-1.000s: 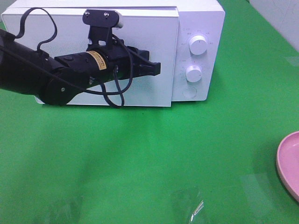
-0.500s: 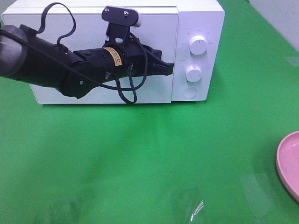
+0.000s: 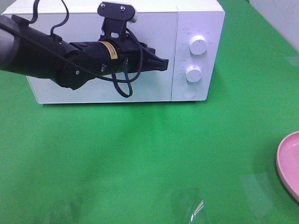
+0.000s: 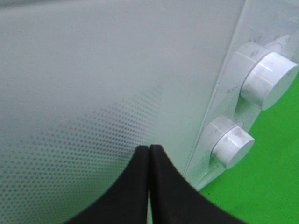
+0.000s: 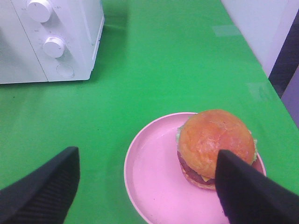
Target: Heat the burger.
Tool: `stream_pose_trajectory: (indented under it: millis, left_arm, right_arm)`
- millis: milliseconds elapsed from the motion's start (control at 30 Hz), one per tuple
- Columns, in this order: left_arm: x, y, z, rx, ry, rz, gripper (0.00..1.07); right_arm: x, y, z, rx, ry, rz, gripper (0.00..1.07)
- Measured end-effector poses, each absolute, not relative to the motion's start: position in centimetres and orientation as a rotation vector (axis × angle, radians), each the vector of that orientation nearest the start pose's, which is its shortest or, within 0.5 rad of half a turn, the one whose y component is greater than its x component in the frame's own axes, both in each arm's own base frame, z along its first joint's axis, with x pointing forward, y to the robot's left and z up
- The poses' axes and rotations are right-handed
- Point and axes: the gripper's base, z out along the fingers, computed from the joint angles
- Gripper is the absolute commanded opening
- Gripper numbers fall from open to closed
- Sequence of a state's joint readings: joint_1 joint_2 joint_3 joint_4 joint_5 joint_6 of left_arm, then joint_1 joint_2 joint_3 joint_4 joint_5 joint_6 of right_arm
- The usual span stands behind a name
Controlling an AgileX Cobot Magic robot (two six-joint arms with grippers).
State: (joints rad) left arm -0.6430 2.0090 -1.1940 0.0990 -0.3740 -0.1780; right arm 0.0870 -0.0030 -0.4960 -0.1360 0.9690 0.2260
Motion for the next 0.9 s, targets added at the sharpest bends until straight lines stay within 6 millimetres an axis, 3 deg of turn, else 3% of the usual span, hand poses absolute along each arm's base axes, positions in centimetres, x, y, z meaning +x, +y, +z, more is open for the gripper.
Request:
stream_pose_trajectory:
  millis: [200, 267, 300, 333, 367, 400, 433, 467, 500, 533, 633, 733, 900]
  left_arm:
    - [34.0, -27.1, 19.0, 0.578, 1.995, -0.501, 0.00]
    - [33.5, -27.2, 19.0, 0.595, 2.026, -0.493, 0.05]
    - [32.6, -27.7, 19.0, 0.637, 2.086, -0.478, 0.20]
    - [32.6, -27.7, 19.0, 0.637, 2.086, -0.478, 0.20]
    - [31.5, -28.0, 18.6, 0.683, 2.157, -0.455, 0.47]
    - [31.5, -28.0, 18.6, 0.683, 2.157, -0.455, 0.47]
    - [30.6, -28.5, 18.2, 0.730, 2.220, -0.433, 0.75]
    - [30.6, -28.5, 18.2, 0.730, 2.220, -0.433, 0.75]
    - [29.7, -28.7, 17.7, 0.768, 2.283, -0.408, 0.98]
    - [29.0, -28.7, 17.2, 0.792, 2.355, -0.382, 1.03]
    - [28.8, -28.5, 17.0, 0.798, 2.392, -0.368, 1.01]
    - [27.8, -27.9, 16.5, 0.819, 2.536, -0.309, 1.01]
    - [26.8, -26.8, 17.1, 0.852, 2.661, -0.232, 1.01]
  right_arm:
    - [-0.1, -1.0, 28.4, 0.134, 1.942, 0.047, 0.76]
    - [-0.1, -1.0, 28.4, 0.134, 1.942, 0.047, 0.76]
    - [-0.1, -1.0, 28.4, 0.134, 1.942, 0.047, 0.76]
    - [-0.1, -1.0, 28.4, 0.134, 1.942, 0.047, 0.76]
    - [-0.1, -1.0, 28.4, 0.134, 1.942, 0.047, 0.76]
    - [-0.1, -1.0, 28.4, 0.134, 1.942, 0.047, 0.76]
    - [-0.1, -1.0, 28.4, 0.134, 1.942, 0.047, 0.76]
    - [-0.1, -1.0, 28.4, 0.134, 1.942, 0.047, 0.76]
    - [-0.1, -1.0, 28.4, 0.134, 1.942, 0.047, 0.76]
    - [-0.1, -1.0, 28.4, 0.134, 1.942, 0.047, 0.76]
    - [-0.1, -1.0, 28.4, 0.134, 1.942, 0.047, 0.76]
    - [-0.1, -1.0, 28.4, 0.134, 1.942, 0.047, 0.76]
    - [-0.1, -1.0, 28.4, 0.134, 1.942, 0.047, 0.76]
